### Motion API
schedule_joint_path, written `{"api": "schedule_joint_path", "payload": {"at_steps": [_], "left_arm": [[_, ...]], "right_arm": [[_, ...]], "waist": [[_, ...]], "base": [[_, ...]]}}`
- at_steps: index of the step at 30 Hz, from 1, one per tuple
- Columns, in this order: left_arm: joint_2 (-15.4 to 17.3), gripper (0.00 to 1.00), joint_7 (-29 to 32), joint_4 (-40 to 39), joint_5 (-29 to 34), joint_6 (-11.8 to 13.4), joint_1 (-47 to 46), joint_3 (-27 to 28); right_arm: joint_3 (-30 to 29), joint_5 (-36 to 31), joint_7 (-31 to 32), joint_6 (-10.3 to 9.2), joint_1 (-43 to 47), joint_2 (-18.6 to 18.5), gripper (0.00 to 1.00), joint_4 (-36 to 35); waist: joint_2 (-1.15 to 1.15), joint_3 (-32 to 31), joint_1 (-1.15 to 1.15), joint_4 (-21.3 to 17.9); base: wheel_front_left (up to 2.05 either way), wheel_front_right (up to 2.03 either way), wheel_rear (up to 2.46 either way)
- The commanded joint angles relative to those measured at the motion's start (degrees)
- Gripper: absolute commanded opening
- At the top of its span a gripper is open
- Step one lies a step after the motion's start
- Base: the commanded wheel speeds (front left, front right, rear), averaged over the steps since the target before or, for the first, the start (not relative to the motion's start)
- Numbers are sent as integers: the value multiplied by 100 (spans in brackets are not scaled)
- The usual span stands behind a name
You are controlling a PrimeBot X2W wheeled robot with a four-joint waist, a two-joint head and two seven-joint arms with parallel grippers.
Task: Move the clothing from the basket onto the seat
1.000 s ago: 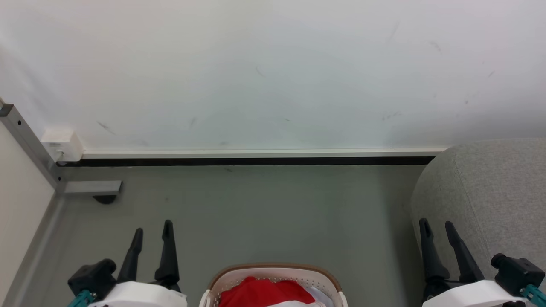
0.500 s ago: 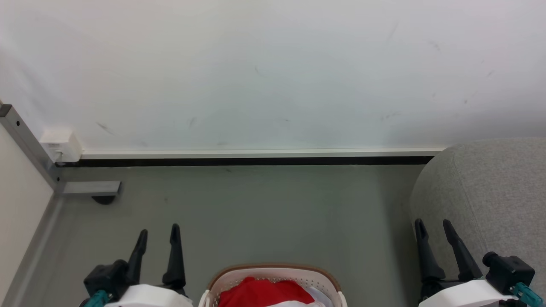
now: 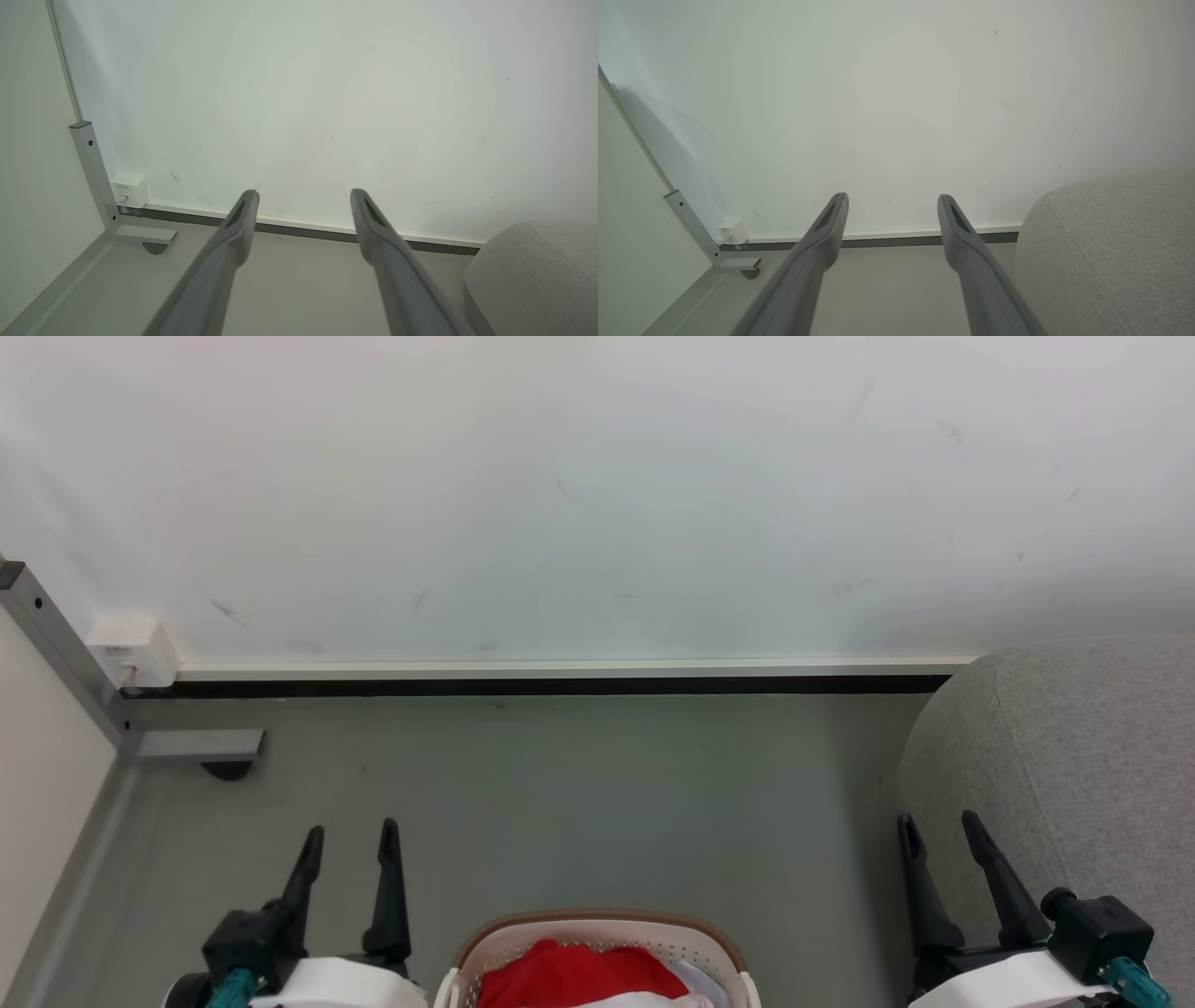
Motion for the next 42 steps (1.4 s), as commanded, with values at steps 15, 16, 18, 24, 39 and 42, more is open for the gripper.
{"api": "schedule_joint_path", "payload": {"at_steps": [15,16,18,24,39,42], "left_arm": [[51,100,-88,-7,243,72,-24,-19],[51,100,-88,-11,236,78,-21,-20],[51,100,-88,-17,224,88,-12,-15],[50,100,-88,-6,192,79,-26,10],[47,100,-87,-131,-67,123,-117,-29],[47,100,-87,-85,-55,98,-189,-51]], "right_arm": [[-55,-274,-101,-12,-98,19,100,29],[-55,-269,-101,-12,-102,20,100,31],[-50,-267,-101,-12,-108,20,100,38],[-57,-275,-101,-12,-112,19,100,47],[-116,-327,-92,-12,-247,-22,100,-83],[-137,-313,-92,-12,-296,-30,100,-143]], "waist": [[0,-26,0,-13],[0,-23,0,-14],[0,-19,0,-17],[0,-6,0,-36],[0,234,0,-557],[0,380,0,-714]], "base": [[0,0,0],[0,0,0],[0,0,0],[0,0,0],[0,0,0],[0,0,0]]}}
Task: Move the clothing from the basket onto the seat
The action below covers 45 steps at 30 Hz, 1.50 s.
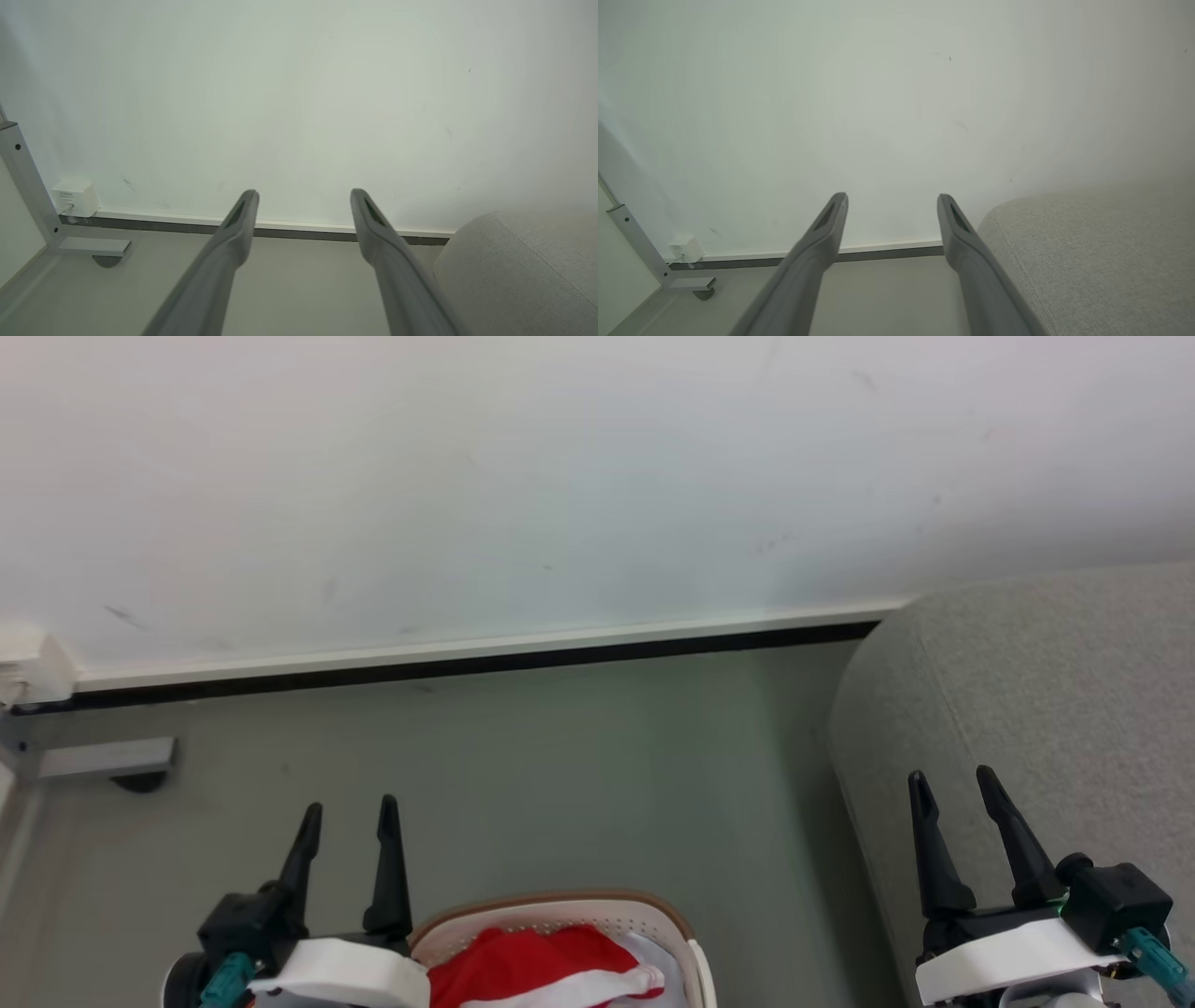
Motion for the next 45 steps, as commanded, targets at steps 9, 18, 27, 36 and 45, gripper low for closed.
{"api": "schedule_joint_path", "payload": {"at_steps": [9,18,27,36,45], "left_arm": [[39,100,-4,629,76,-257,-338,-33],[110,100,-4,2159,207,-640,-938,-88],[184,100,212,4146,284,-900,-1978,-487],[306,100,595,5601,669,-1000,-2779,-1073],[546,100,1171,6131,1249,-852,-3249,-1746]], "right_arm": [[47,41,2,-12,-289,-12,100,-340],[77,82,3,-12,-547,26,100,-665],[10,124,3,-12,-928,37,100,-917],[-186,283,3,-12,-1315,38,100,-1107],[-266,444,3,-12,-1546,37,100,-1264]], "waist": [[0,681,0,-557],[0,1323,0,-821],[0,2079,0,-901],[0,2836,0,-1048],[0,3484,0,-1239]], "base": [[0,0,0],[0,0,0],[0,0,0],[0,0,0],[0,0,0]]}}
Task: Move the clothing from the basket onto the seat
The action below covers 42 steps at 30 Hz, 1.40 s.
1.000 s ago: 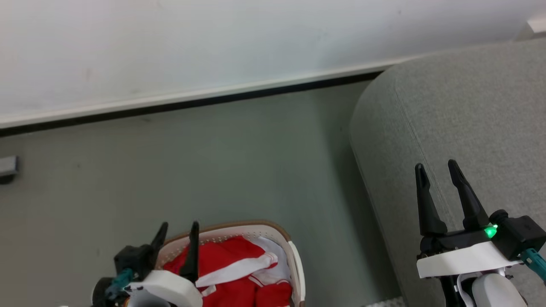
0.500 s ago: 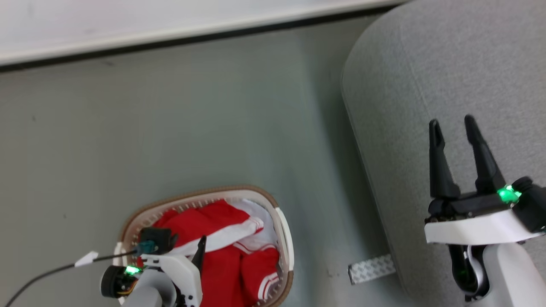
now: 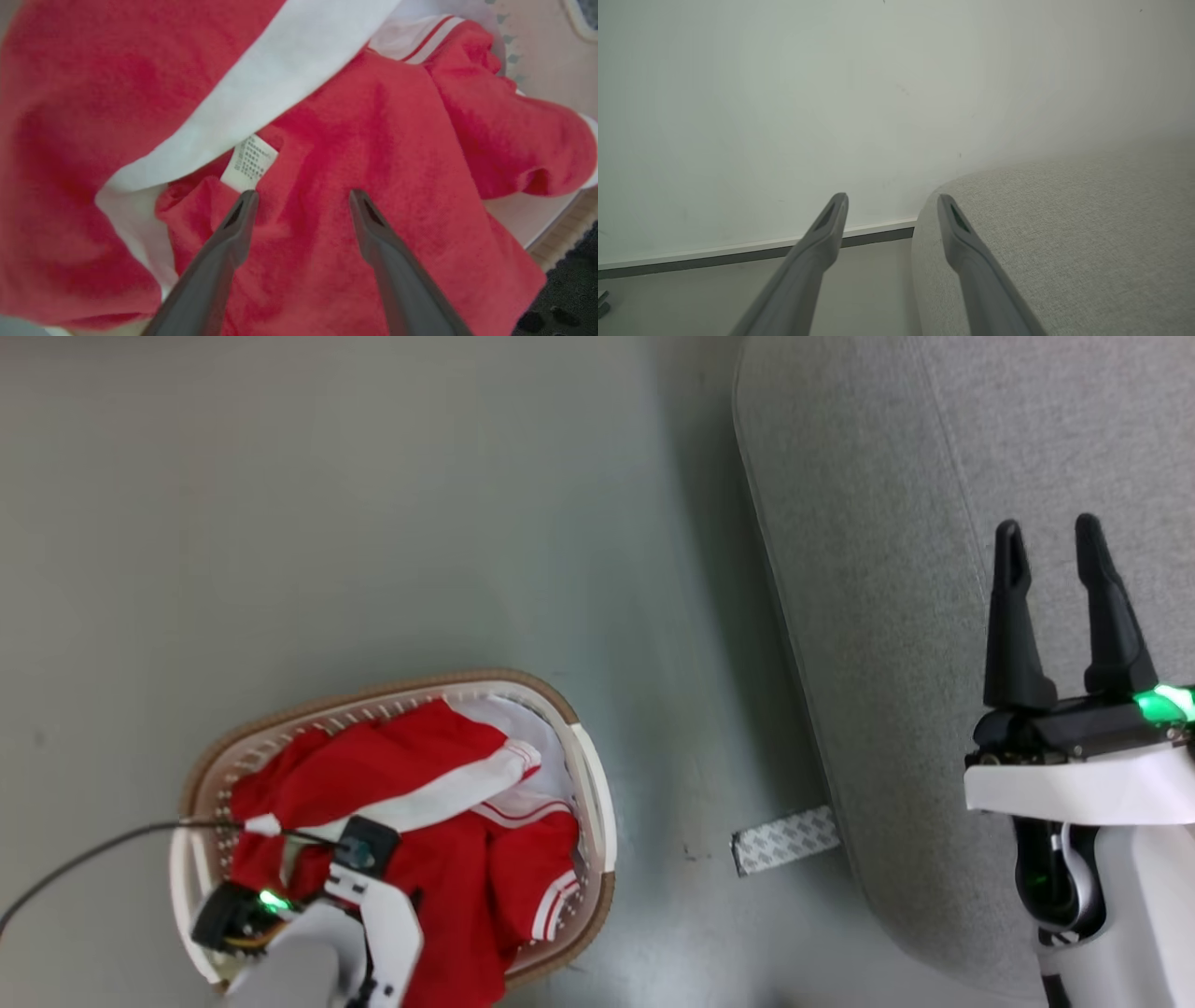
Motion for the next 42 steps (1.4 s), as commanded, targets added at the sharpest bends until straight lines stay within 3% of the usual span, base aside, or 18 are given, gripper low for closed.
{"api": "schedule_joint_path", "payload": {"at_steps": [1,11,17,18,19,20,28,37,42], "left_arm": [[83,100,69,38,105,45,-145,-40],[269,100,796,128,451,-3,-378,-537],[363,100,883,141,446,-52,-413,-650],[369,47,855,141,440,-61,-402,-671],[375,12,802,141,432,-71,-388,-692],[386,0,760,142,414,-72,-370,-703],[329,0,363,146,131,-47,-139,-618],[-86,0,-282,139,-68,-63,171,-627],[-374,0,-644,47,-526,-118,171,-403]], "right_arm": [[-28,58,5,-12,-121,2,100,-51],[67,283,6,-12,-288,3,100,-88],[61,377,6,-12,-310,2,100,-108],[52,384,6,-12,-316,2,100,-103],[43,390,6,-12,-325,2,100,-98],[35,393,6,-12,-332,2,100,-92],[41,280,6,-12,-326,1,100,-28],[-57,37,5,-12,-79,0,100,93],[-70,-138,6,-12,107,-3,100,189]], "waist": [[0,245,-1,-96],[0,707,-1,-304],[0,895,-1,-404],[0,907,-1,-408],[0,916,-1,-409],[0,919,-1,-407],[0,640,-1,-311],[0,-277,-1,58],[0,-988,-1,342]], "base": [[0,0,0],[0,0,0],[0,0,0],[0,0,0],[0,0,0],[0,0,0],[0,0,0],[0,0,0],[0,0,0]]}}
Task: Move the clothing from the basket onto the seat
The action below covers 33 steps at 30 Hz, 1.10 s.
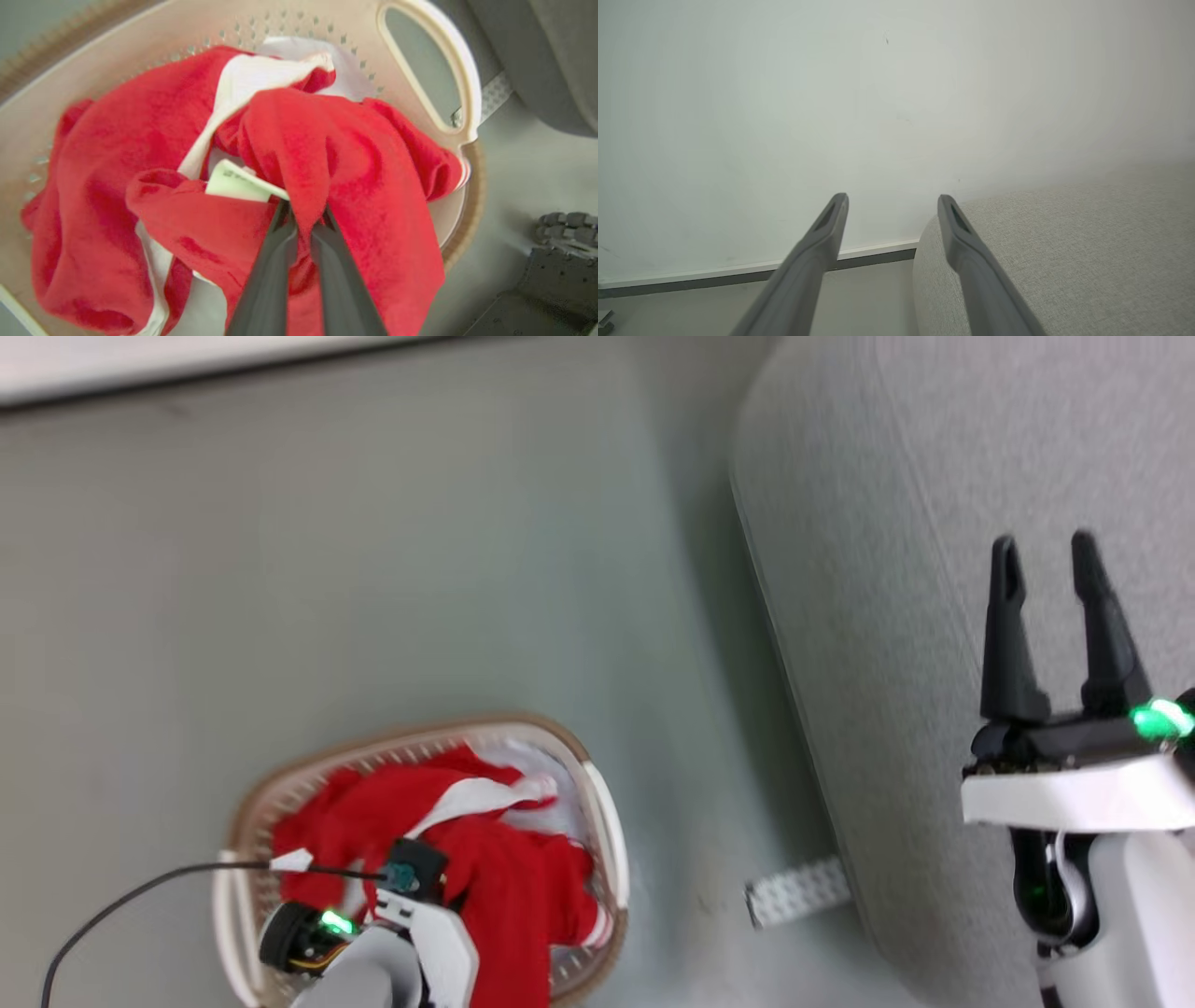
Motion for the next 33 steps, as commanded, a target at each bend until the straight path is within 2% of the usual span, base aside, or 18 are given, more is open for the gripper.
{"api": "schedule_joint_path", "payload": {"at_steps": [1,6,9,16,22,30,33], "left_arm": [[2,0,-68,-32,-81,-14,51,40],[-65,0,-373,-312,-633,-57,318,67],[-59,0,-475,-977,-1311,-64,679,-257],[-57,0,-523,-1827,-1999,-66,987,-527],[-19,0,-523,-2837,-2181,-63,1133,-324],[82,0,-504,-4282,-2118,251,1163,-119],[188,0,-299,-4759,-2047,402,1093,-116]], "right_arm": [[-9,-64,6,-12,127,-10,100,55],[-25,68,6,-12,393,-13,100,169],[-46,212,6,-12,649,-97,100,219],[-127,257,6,-12,1061,-239,100,287],[-106,260,6,-12,1367,-279,100,370],[25,283,6,-12,1576,-287,100,386],[151,283,6,-12,1600,-287,100,407]], "waist": [[0,-541,0,308],[0,-1272,0,543],[0,-1845,0,747],[0,-2505,0,1115],[0,-2922,0,1355],[0,-3187,0,1501],[0,-3237,0,1517]], "base": [[0,0,0],[0,0,0],[0,0,0],[0,0,0],[0,0,0],[0,0,0],[0,0,0]]}}
